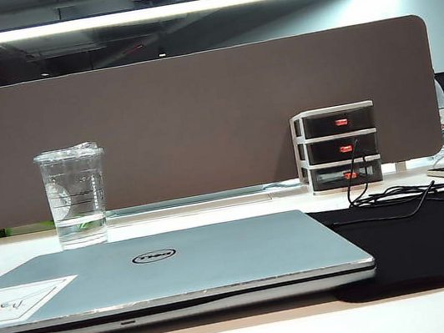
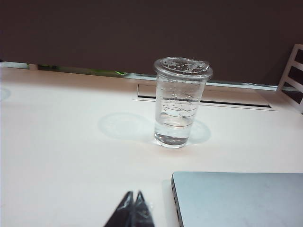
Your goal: Pick up the coffee cup and place it on the left side of the laptop.
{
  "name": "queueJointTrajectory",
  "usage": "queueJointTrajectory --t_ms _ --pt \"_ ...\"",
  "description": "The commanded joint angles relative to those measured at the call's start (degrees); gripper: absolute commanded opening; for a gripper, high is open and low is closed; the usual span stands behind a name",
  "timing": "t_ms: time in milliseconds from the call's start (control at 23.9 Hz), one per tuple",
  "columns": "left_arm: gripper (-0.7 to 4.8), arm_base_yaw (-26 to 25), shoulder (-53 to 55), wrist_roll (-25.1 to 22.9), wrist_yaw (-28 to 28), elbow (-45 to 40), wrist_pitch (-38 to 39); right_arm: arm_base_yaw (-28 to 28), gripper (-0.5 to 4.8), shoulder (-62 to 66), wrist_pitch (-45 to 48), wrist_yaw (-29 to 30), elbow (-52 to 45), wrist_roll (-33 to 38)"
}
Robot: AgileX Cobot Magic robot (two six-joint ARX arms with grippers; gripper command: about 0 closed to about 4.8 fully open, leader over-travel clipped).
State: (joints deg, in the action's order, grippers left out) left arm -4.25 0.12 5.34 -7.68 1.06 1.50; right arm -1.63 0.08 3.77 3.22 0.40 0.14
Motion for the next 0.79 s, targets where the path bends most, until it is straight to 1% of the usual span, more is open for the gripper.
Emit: queueJointTrajectory --t_ms 42,334,418,502,544,585,627,711,794 --pt "-0.05 0.0 0.0 -0.4 0.0 0.2 -0.3 0.0 -0.01 -0.1 1.0 -0.1 -0.3 -0.2" --pt "-0.05 0.0 0.0 -0.4 0.0 0.2 -0.9 0.0 -0.01 -0.1 1.0 -0.1 -0.3 -0.2" --pt "-0.05 -0.1 0.0 -0.4 0.0 0.2 -0.9 0.1 -0.01 -0.1 0.6 2.6 -0.3 1.0" --pt "-0.05 -0.1 0.0 -0.4 -0.1 0.2 -1.2 0.1 -0.01 -0.1 0.0 13.3 -0.3 5.8" --pt "-0.04 0.0 0.0 -0.4 -1.4 0.2 -1.2 0.1 -0.01 -0.1 -0.7 22.2 -0.3 8.2" --pt "-0.04 0.0 0.0 -0.4 -3.0 0.1 -1.2 0.1 -0.01 -0.1 -1.4 27.3 -0.4 9.0" --pt "-0.04 0.0 0.0 -0.4 -4.2 0.1 -1.4 0.1 -0.01 -0.1 -2.4 34.1 -0.4 9.1" --pt "-0.04 0.1 0.0 -0.4 -4.9 0.1 -1.4 0.1 -0.01 -0.1 -3.1 39.5 -0.4 9.2" --pt "-0.04 0.1 0.0 -0.3 -5.2 0.1 -1.6 0.1 -0.01 -0.1 -3.7 42.3 -0.4 9.2"
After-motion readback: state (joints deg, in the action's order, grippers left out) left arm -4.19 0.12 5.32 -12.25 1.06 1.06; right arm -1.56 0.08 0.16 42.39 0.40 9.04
